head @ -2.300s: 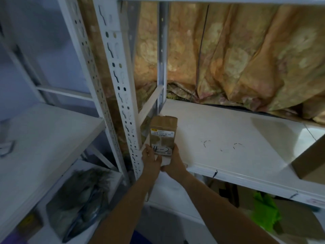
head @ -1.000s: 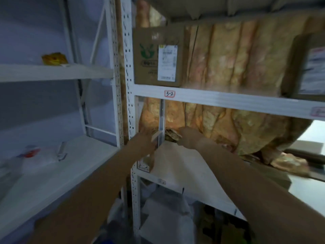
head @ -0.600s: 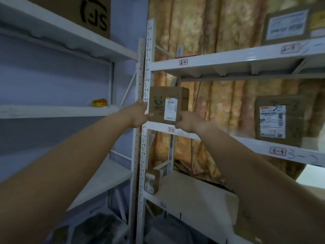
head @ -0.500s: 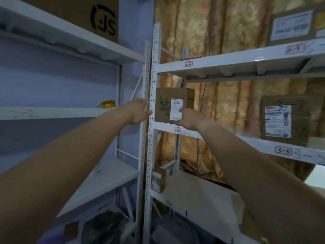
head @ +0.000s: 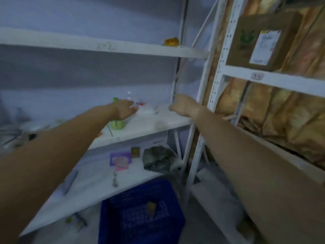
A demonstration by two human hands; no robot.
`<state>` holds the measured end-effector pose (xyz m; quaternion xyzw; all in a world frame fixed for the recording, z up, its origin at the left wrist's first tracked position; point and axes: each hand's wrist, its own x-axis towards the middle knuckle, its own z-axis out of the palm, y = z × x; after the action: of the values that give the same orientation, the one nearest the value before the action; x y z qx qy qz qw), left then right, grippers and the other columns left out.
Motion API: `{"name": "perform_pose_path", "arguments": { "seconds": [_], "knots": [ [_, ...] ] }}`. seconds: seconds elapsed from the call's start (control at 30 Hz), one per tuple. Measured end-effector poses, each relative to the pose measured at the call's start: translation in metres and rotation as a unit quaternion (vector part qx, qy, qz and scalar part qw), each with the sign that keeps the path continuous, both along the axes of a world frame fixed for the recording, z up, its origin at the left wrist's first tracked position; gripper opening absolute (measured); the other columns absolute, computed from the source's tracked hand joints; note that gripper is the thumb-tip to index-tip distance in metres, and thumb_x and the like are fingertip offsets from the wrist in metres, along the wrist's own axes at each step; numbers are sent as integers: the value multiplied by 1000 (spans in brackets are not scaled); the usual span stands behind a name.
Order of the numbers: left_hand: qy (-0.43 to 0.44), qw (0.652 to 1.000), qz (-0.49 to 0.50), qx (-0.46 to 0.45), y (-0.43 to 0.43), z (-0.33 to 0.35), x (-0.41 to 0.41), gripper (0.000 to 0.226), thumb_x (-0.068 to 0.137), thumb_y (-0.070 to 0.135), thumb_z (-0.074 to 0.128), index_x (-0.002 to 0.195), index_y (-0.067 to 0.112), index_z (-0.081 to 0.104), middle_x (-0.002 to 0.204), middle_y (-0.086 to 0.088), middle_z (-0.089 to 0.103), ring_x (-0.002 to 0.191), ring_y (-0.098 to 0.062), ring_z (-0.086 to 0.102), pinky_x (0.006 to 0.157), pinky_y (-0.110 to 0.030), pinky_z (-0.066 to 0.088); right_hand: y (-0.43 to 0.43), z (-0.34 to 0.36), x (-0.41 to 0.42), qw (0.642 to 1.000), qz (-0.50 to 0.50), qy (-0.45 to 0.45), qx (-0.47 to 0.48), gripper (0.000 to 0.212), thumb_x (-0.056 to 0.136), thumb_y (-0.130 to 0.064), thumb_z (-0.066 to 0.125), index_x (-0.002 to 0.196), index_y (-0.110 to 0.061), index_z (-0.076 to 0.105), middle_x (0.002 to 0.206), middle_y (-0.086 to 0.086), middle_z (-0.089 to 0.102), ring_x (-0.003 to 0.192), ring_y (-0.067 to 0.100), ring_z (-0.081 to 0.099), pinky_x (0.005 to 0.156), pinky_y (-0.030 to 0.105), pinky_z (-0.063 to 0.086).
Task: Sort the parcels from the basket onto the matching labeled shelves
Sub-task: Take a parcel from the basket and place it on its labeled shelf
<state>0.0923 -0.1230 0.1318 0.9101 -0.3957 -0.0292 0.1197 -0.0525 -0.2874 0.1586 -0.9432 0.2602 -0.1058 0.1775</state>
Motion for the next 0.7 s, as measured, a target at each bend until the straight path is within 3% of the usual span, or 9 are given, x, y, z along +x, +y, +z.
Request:
{"name": "perform_pose_path", "arguments": {
  "seconds": [0.07, 0.2, 0.27, 0.4, 0.53, 0.63, 0.7],
  "knots": [
    [50, 998, 30, 22, 32, -63, 29, 56, 100, 39, 31, 144, 5, 34, 153, -18, 28, 140, -31, 28, 112, -30, 21, 26, -61, 36, 997, 44, 36, 46, 62, 95, -27, 54, 149, -7, 30, 154, 14, 33, 136, 33, 39, 111, 38, 36],
    [144, 984, 67, 83, 69, -195, 70, 56, 100, 38, 33, 149, 12, 22, 158, -10, 18, 144, -24, 20, 114, -28, 13, 65, -191, 102, 975, 96, 140, 141, 44, 95, -21, 52, 137, -6, 47, 137, 19, 52, 119, 35, 54, 102, 43, 46],
    [186, 973, 64, 122, 68, -257, 83, 58, 100, 40, 29, 150, 13, 18, 159, -8, 14, 146, -22, 16, 116, -30, 10, 68, -253, 121, 965, 92, 182, 166, 51, 96, -24, 52, 143, -7, 41, 146, 16, 44, 130, 33, 46, 109, 40, 39],
    [281, 940, 38, 190, 49, -360, 101, 59, 100, 43, 28, 149, 10, 19, 158, -9, 17, 145, -22, 19, 115, -30, 14, 43, -362, 143, 931, 53, 264, 247, 51, 98, -26, 47, 144, -8, 36, 150, 10, 37, 138, 31, 37, 112, 42, 34],
    [322, 922, 7, 215, 11, -449, 115, 57, 100, 42, 32, 146, 9, 24, 155, -10, 25, 141, -23, 28, 112, -30, 23, 8, -469, 138, 916, -17, 267, 300, 40, 95, -24, 49, 133, -13, 46, 138, 5, 47, 129, 32, 45, 108, 43, 39],
    [352, 904, -27, 241, -18, -531, 116, 63, 99, 45, 29, 150, 13, 10, 159, -5, 9, 146, -18, 14, 115, -27, 16, -10, -562, 122, 905, -61, 284, 312, 32, 92, -23, 52, 123, -17, 49, 124, 3, 51, 119, 26, 49, 101, 38, 43],
    [365, 892, -54, 262, -43, -604, 119, 66, 99, 46, 27, 151, 15, -1, 160, -2, -3, 148, -16, 2, 118, -28, 9, -20, -637, 114, 899, -80, 292, 317, 35, 90, -21, 51, 125, -20, 47, 126, 2, 50, 119, 23, 48, 102, 35, 42]
  ]
}}
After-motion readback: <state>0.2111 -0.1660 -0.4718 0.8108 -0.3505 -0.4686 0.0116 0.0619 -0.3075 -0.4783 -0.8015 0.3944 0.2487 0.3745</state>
